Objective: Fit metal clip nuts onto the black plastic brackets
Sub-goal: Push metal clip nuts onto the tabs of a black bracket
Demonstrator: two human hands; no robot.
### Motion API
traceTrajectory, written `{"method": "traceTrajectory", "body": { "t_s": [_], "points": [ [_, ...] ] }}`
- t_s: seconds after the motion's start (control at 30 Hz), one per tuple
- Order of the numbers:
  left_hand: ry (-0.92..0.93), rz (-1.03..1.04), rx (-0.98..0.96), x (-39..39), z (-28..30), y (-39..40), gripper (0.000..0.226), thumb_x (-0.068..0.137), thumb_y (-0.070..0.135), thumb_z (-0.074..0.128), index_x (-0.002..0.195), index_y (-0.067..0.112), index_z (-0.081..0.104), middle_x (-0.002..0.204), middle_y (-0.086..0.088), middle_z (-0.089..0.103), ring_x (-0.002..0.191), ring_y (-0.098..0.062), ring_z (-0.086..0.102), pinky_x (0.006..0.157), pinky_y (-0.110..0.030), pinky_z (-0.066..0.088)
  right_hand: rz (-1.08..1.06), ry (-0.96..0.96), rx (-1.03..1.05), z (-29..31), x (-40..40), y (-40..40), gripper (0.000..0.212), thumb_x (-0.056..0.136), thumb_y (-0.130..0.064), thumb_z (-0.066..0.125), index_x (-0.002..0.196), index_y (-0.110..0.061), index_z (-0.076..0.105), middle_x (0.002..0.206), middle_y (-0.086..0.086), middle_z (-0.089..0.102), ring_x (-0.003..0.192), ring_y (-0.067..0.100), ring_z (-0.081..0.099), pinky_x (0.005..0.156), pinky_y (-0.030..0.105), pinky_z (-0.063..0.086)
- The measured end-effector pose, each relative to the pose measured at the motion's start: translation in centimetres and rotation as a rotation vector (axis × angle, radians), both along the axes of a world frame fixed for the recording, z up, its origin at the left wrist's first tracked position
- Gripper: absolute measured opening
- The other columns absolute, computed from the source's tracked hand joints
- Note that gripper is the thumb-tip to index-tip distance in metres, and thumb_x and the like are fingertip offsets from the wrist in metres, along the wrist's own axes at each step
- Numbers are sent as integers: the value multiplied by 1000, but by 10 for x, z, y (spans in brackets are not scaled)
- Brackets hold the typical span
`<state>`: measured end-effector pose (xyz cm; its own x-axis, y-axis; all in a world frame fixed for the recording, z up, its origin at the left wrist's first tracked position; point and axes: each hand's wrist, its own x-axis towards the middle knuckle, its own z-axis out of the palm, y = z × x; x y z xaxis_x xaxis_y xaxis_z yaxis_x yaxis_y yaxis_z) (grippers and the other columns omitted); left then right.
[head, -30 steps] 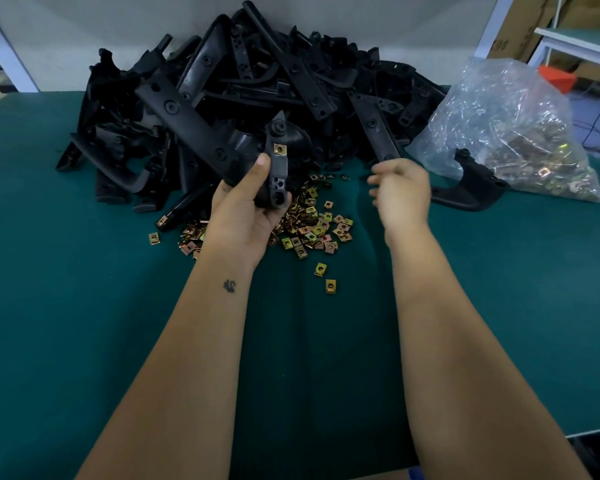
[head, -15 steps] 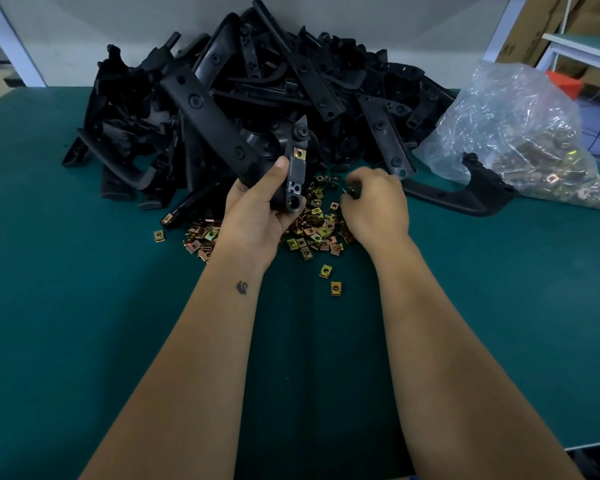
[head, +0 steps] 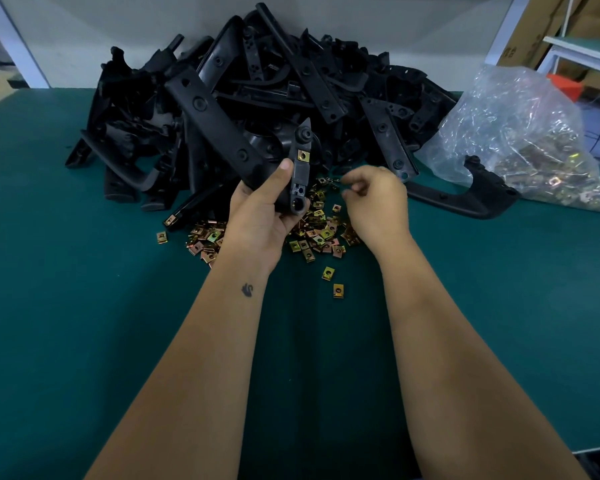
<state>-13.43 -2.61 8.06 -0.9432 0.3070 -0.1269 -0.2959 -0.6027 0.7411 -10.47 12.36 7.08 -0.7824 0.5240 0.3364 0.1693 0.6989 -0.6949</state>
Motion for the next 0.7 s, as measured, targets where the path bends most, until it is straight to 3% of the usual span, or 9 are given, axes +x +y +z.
{"method": "traceTrajectory", "body": {
  "t_s": [0.13,0.23,0.4,0.57,0.7],
  "points": [
    [-9,23,9,0,1,1,10,92,15,68,99,15,61,92,-2,72,75,-14,69,62,-27,56,93,282,-443,17,2,-23,20,86,0,69,96,-16,73,93,-4,70,79,-1,63,76,10,49],
    [-5,26,46,0,1,0,13,94,15,66,106,13,62,90,-2,73,73,-12,71,64,-27,57,189,331,-706,22,2,-38,24,86,0,69,93,-22,73,94,-5,73,90,7,70,82,18,55],
    [-29,15,112,0,1,-3,43,94,16,64,134,3,55,104,-7,72,82,-14,71,66,-25,56,316,381,-1027,26,2,-49,15,88,6,64,89,-6,72,94,13,73,90,21,71,86,28,58],
    [-59,7,154,-3,-2,-5,49,93,20,66,137,3,54,118,-10,69,95,-17,69,69,-25,56,403,340,-1173,28,4,-50,13,90,6,59,85,-3,67,82,10,72,78,17,71,75,26,59],
    [-49,-11,203,-6,-5,-6,33,93,22,65,123,7,62,104,-8,74,90,-17,72,69,-26,57,381,281,-1108,28,5,-48,18,91,0,61,93,-16,70,83,0,71,76,12,65,75,26,54]
  ]
}}
